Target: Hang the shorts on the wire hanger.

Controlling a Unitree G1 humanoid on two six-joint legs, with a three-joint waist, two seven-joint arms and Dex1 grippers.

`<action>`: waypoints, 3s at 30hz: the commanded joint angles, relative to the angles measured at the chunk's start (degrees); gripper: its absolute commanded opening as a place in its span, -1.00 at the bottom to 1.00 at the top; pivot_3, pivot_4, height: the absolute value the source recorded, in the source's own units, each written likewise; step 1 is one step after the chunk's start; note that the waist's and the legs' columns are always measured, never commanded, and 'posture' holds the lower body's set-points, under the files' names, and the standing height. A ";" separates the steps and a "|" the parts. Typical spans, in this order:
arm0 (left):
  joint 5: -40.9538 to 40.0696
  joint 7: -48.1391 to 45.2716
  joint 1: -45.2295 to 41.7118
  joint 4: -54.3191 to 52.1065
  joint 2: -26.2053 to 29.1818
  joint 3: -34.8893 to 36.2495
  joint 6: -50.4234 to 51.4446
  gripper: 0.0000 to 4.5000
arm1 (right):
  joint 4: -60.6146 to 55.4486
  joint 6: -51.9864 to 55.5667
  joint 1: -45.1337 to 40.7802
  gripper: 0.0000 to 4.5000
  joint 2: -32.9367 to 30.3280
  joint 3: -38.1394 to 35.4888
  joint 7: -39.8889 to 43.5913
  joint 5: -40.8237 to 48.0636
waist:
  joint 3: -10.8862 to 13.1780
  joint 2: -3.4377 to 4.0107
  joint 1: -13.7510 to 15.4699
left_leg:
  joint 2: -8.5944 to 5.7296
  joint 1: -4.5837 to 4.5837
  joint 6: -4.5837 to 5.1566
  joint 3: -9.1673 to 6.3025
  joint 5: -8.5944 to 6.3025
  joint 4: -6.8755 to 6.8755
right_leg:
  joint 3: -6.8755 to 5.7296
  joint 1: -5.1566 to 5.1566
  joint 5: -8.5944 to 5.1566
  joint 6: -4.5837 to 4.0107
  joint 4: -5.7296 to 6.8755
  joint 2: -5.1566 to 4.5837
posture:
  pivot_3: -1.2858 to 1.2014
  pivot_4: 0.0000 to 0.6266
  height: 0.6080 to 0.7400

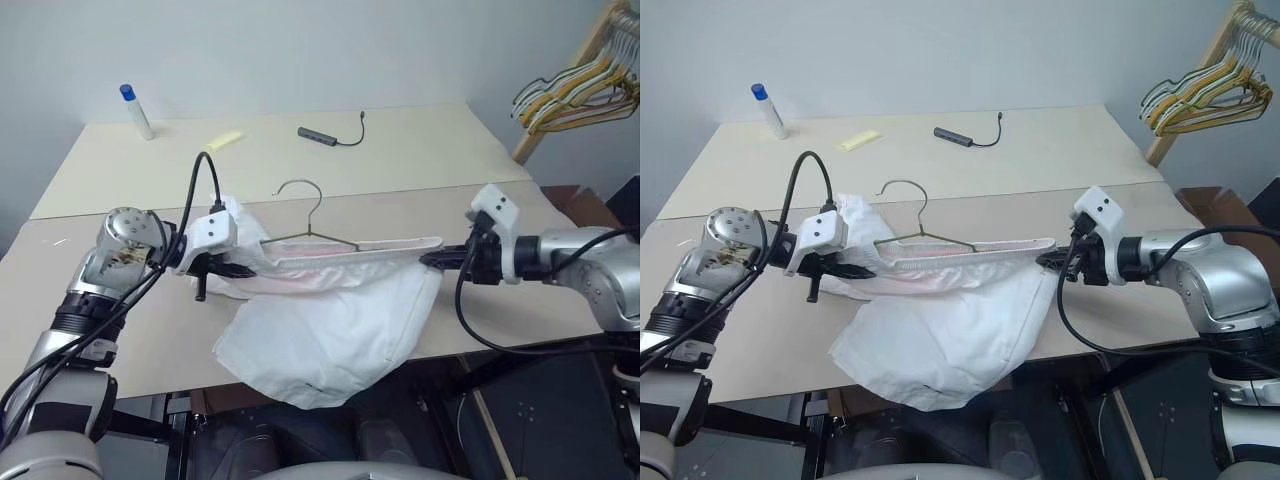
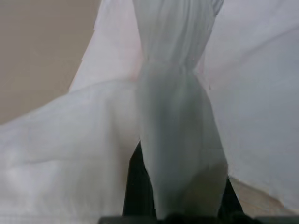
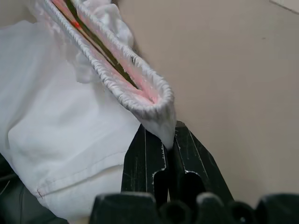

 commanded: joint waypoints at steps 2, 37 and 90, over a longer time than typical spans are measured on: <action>3.34 2.82 -1.49 2.26 0.49 -0.62 0.76 -1.00 | -3.67 -2.07 -1.93 -0.99 -1.92 -0.51 0.17 -2.11 | 0.00 0.00 0.11 | 0.01 0.00 0.00 0.00 0.00 0.00 | -0.01 -0.01 0.00 0.00 0.00 0.00 | -0.05 -1.00 1.00; -1.15 -0.54 -8.41 3.23 -7.23 0.85 3.99 -1.00 | 4.54 -21.37 -14.57 0.83 -0.97 9.46 12.93 -15.98 | -0.02 0.03 -0.44 | -0.02 0.11 0.04 0.09 -0.02 0.00 | 0.04 0.12 0.09 0.07 -0.10 -0.01 | -0.05 -1.00 1.00; -33.18 14.93 -14.81 -11.55 -15.67 24.82 29.17 0.96 | -6.73 31.18 9.63 -1.00 2.28 -26.82 0.34 -9.36 | -0.06 0.08 -0.37 | -0.04 -0.14 0.02 -0.05 -0.01 0.21 | 0.02 0.00 0.12 0.15 -0.02 -0.11 | -0.11 -1.00 1.00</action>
